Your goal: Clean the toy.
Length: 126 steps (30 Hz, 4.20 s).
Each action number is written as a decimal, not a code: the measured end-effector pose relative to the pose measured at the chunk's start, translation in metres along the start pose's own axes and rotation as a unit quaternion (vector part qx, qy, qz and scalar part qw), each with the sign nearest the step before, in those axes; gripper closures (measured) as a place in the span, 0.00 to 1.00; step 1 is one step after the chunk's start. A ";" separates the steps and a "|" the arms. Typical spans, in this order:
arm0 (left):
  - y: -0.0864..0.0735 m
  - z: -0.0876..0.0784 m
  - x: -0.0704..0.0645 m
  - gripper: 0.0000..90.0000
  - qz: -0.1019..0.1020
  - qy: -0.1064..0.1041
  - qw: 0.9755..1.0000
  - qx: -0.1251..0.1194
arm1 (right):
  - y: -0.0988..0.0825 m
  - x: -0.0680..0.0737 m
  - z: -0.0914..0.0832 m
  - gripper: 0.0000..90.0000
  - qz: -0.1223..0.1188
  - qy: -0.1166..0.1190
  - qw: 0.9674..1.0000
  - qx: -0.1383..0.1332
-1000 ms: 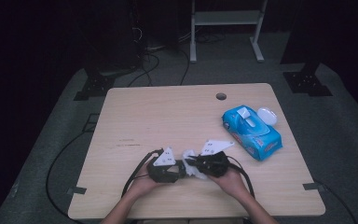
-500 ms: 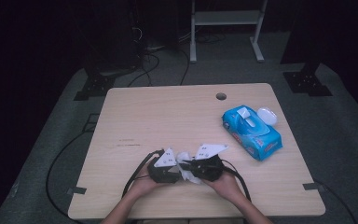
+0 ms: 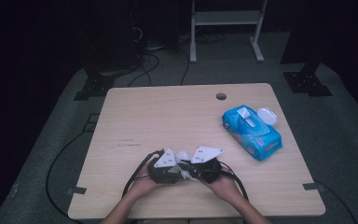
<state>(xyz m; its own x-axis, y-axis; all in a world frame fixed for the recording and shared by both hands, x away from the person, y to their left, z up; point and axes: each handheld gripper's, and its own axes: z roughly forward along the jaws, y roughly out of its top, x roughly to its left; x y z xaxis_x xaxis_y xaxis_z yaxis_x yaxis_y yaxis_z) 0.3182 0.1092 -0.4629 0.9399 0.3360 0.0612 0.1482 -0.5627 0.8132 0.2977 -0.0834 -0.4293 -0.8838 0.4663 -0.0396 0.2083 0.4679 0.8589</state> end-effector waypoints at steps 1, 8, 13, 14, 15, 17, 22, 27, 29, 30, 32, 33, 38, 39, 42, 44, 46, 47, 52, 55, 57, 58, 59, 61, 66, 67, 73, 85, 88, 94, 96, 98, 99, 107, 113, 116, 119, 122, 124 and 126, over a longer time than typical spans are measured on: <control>0.000 0.000 0.000 0.65 -0.001 0.001 1.000 0.000 | 0.000 -0.003 -0.001 0.95 0.003 -0.003 1.000 0.001; 0.000 0.000 0.000 0.65 0.002 0.001 1.000 0.002 | -0.014 -0.036 -0.024 0.95 0.055 -0.072 0.996 0.011; -0.001 0.000 0.001 0.64 -0.005 0.001 1.000 0.004 | -0.010 -0.020 -0.010 0.95 0.062 0.001 0.998 -0.008; -0.001 0.000 0.001 0.64 -0.003 0.002 1.000 0.005 | -0.008 -0.019 -0.009 0.95 0.053 0.000 0.999 -0.006; -0.002 -0.001 0.001 0.64 -0.003 0.002 1.000 0.005 | -0.007 -0.020 -0.009 0.95 0.047 -0.003 0.999 0.000; -0.002 -0.001 0.001 0.64 0.000 0.003 1.000 0.006 | -0.009 -0.027 -0.015 0.95 0.047 -0.026 0.999 0.007; -0.001 -0.001 0.000 0.64 0.002 0.002 1.000 0.007 | -0.019 -0.047 -0.032 0.95 0.076 -0.074 0.994 0.013; -0.001 -0.001 0.000 0.64 -0.002 0.002 1.000 0.008 | -0.015 -0.027 -0.016 0.95 0.071 -0.015 0.997 -0.007; -0.001 -0.002 0.001 0.64 -0.001 0.003 1.000 0.010 | -0.010 -0.023 -0.011 0.95 0.056 -0.011 0.998 -0.002; -0.002 -0.003 0.001 0.64 0.000 0.003 1.000 0.011 | -0.009 -0.024 -0.012 0.95 0.053 -0.010 0.999 0.001; -0.002 -0.003 0.001 0.64 0.001 0.002 1.000 0.011 | -0.012 -0.031 -0.018 0.95 0.061 -0.028 0.998 0.006; -0.002 -0.003 0.001 0.64 -0.001 0.002 1.000 0.008 | -0.014 -0.036 -0.022 0.95 0.065 -0.042 0.997 0.009; -0.002 -0.003 0.001 0.65 0.001 0.003 1.000 0.009 | -0.024 -0.048 -0.035 0.95 0.091 -0.064 0.994 0.008; -0.002 -0.002 0.001 0.65 0.000 0.003 1.000 0.008 | -0.023 -0.044 -0.033 0.95 0.084 -0.067 0.994 0.009; -0.002 -0.003 0.001 0.65 0.000 0.004 1.000 0.011 | -0.018 -0.032 -0.025 0.94 0.070 -0.049 0.996 0.005; -0.002 -0.004 0.001 0.65 0.000 0.005 1.000 0.009 | -0.015 -0.031 -0.024 0.94 0.056 -0.052 0.997 0.009; -0.003 -0.004 0.001 0.65 0.000 0.004 1.000 0.009 | -0.017 -0.037 -0.028 0.95 0.060 -0.068 0.996 0.015; -0.003 -0.004 0.001 0.65 0.001 0.004 1.000 0.010 | -0.018 -0.041 -0.032 0.95 0.062 -0.078 0.995 0.014; -0.003 -0.004 0.002 0.65 -0.001 0.002 1.000 0.009 | -0.025 -0.049 -0.043 0.95 0.075 -0.103 0.992 0.010; -0.003 -0.004 0.002 0.65 0.000 0.002 1.000 0.009 | -0.022 -0.038 -0.034 0.95 0.065 -0.079 0.995 0.006; -0.002 -0.005 0.002 0.65 0.000 0.002 1.000 0.012 | -0.018 -0.029 -0.027 0.94 0.045 -0.072 0.996 0.013; -0.003 -0.005 0.002 0.65 0.001 0.002 1.000 0.012 | -0.017 -0.026 -0.026 0.94 0.032 -0.078 0.996 0.017; -0.003 -0.005 0.002 0.65 0.000 0.003 1.000 0.011 | -0.016 -0.026 -0.027 0.94 0.026 -0.079 0.996 0.020; -0.003 -0.005 0.002 0.65 0.000 0.003 1.000 0.012 | -0.018 -0.033 -0.031 0.94 0.035 -0.089 0.995 0.022; -0.003 -0.005 0.003 0.65 0.003 0.001 1.000 0.012 | -0.026 -0.050 -0.047 0.94 0.065 -0.126 0.990 0.023; -0.003 -0.005 0.003 0.65 0.002 0.001 1.000 0.012 | -0.027 -0.051 -0.048 0.94 0.071 -0.121 0.990 0.020; -0.003 -0.005 0.002 0.65 0.002 0.004 1.000 0.013 | -0.022 -0.037 -0.037 0.94 0.060 -0.084 0.995 0.010; -0.003 -0.006 0.003 0.65 0.004 0.001 1.000 0.014 | -0.031 -0.053 -0.055 0.94 0.100 -0.095 0.990 0.009; -0.003 -0.007 0.003 0.65 0.004 0.003 1.000 0.015 | -0.028 -0.049 -0.050 0.94 0.075 -0.105 0.991 0.024; -0.003 -0.007 0.003 0.65 0.005 0.002 1.000 0.016 | -0.037 -0.066 -0.065 0.94 0.112 -0.139 0.984 0.024; -0.004 -0.007 0.003 0.65 0.004 0.002 1.000 0.015 | -0.037 -0.067 -0.069 0.94 0.122 -0.134 0.983 0.010; -0.004 -0.007 0.003 0.65 0.002 0.001 1.000 0.013 | -0.035 -0.064 -0.067 0.94 0.121 -0.122 0.985 0.003; -0.004 -0.007 0.003 0.65 0.003 0.002 1.000 0.014 | -0.035 -0.063 -0.064 0.94 0.115 -0.116 0.987 0.004; -0.004 -0.007 0.003 0.65 0.004 0.002 1.000 0.016 | -0.040 -0.070 -0.063 0.94 0.118 -0.139 0.983 0.023; -0.004 -0.007 0.004 0.65 -0.001 0.000 1.000 0.012 | -0.027 -0.054 -0.057 0.94 0.076 -0.120 0.990 0.019; -0.003 -0.008 0.003 0.65 0.002 0.002 1.000 0.014 | -0.034 -0.063 -0.056 0.94 0.093 -0.129 0.987 0.026; -0.004 -0.007 0.004 0.65 0.000 0.000 1.000 0.012 | -0.035 -0.065 -0.060 0.94 0.083 -0.165 0.982 0.042; -0.004 -0.007 0.004 0.65 -0.002 0.000 1.000 0.011 | -0.031 -0.060 -0.064 0.94 0.087 -0.141 0.986 0.015; -0.004 -0.007 0.004 0.65 -0.001 0.001 1.000 0.012 | -0.029 -0.057 -0.062 0.94 0.089 -0.113 0.990 -0.001; -0.004 -0.007 0.003 0.65 0.001 0.002 1.000 0.014 | -0.028 -0.055 -0.058 0.94 0.086 -0.102 0.991 0.004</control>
<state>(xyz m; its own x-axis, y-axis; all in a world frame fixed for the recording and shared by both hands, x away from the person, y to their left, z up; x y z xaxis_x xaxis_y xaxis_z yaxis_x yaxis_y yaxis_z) 0.3186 0.1176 -0.4616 0.9391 0.3374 0.0648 0.1547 -0.5838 0.7970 0.3160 -0.1650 -0.4216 -0.7322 0.6811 0.0038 0.3521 0.3738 0.8581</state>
